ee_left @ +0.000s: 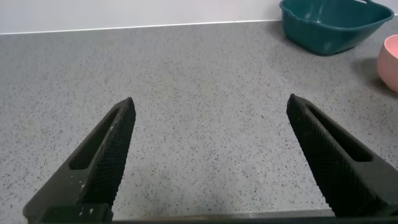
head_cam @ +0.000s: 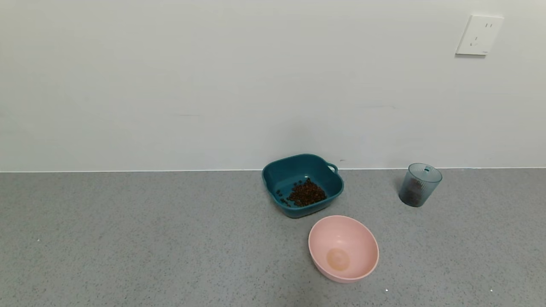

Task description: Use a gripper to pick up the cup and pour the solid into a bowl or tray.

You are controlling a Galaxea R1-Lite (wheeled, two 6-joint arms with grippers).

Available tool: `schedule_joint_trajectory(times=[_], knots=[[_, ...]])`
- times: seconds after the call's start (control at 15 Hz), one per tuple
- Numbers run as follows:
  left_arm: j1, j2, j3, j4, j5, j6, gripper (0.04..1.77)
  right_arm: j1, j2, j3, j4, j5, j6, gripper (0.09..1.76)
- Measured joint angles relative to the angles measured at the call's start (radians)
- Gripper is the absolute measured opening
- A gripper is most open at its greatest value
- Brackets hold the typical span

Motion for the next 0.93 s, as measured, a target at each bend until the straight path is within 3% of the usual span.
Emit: schedule_joint_trajectory(times=[0.93], knots=[[0.000, 0.000, 0.000, 0.000, 0.000, 0.000, 1.75, 0.000, 0.000, 0.012, 0.042, -0.003, 0.007, 1.71]])
